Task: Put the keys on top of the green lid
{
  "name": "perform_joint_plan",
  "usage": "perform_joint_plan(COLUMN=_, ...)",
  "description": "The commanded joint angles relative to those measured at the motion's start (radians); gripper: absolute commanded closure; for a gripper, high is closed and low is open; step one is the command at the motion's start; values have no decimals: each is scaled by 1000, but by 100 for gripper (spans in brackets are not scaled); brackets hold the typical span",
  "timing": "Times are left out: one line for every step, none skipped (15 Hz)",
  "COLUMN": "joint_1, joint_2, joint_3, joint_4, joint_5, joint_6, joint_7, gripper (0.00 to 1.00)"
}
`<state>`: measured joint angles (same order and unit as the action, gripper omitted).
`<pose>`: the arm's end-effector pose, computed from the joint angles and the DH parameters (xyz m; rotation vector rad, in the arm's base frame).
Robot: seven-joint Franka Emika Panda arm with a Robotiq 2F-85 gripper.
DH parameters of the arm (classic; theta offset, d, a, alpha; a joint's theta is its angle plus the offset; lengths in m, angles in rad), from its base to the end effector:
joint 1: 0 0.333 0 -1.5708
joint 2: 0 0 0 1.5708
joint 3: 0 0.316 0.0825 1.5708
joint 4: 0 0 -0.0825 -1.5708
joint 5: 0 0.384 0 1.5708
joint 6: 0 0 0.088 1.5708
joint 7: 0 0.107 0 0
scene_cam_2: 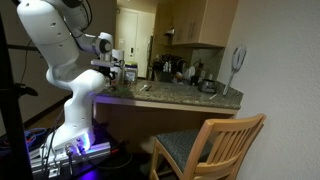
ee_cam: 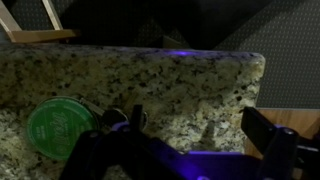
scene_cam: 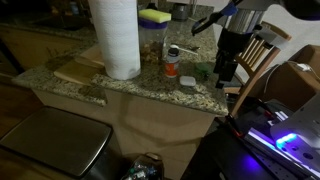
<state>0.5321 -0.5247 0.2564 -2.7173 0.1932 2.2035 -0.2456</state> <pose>0.2561 0.2583 0.3793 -2.8124 -1.3351 0.0052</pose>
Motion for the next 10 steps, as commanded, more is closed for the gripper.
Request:
perform_joint_plan(joint_1=-32, joint_2=-4, joint_3=30, joint_4=0, joint_5=19, joint_6=17, joint_7=140, gripper=0)
perform_joint_plan(joint_1=-41, joint_2=-7, joint_3=38, joint_4=-4, joint_5=20, joint_6=37, joint_7=197, gripper=0)
perform_joint_plan(joint_1=-54, joint_2=-11, joint_3=51, joint_4=-9, joint_5=7, joint_6=64, joint_7=254, gripper=0)
perform_joint_plan(joint_1=-69, joint_2=-16, joint_3=65, joint_4=-14, joint_5=-11, joint_6=101, joint_7=302, gripper=0)
perform_joint_plan(joint_1=-36, joint_2=-3, joint_3=36, joint_4=2, joint_5=5, joint_6=47, joint_7=229, gripper=0)
perform_joint_plan(joint_1=-45, joint_2=-3, joint_3=46, joint_4=2, joint_5=1, joint_6=68, joint_7=263, gripper=0)
perform_joint_plan(joint_1=-51, joint_2=-3, joint_3=52, joint_4=2, joint_5=0, joint_6=75, joint_7=279, gripper=0)
perform_joint_plan(joint_1=-54, joint_2=-4, joint_3=55, joint_4=2, joint_5=-1, joint_6=77, joint_7=287, gripper=0)
perform_joint_plan(joint_1=-96, joint_2=32, joint_3=47, joint_4=5, joint_5=-2, joint_6=105, joint_7=335, gripper=0)
perform_joint_plan(joint_1=-115, joint_2=33, joint_3=32, joint_4=-5, joint_5=6, joint_6=123, joint_7=355, gripper=0)
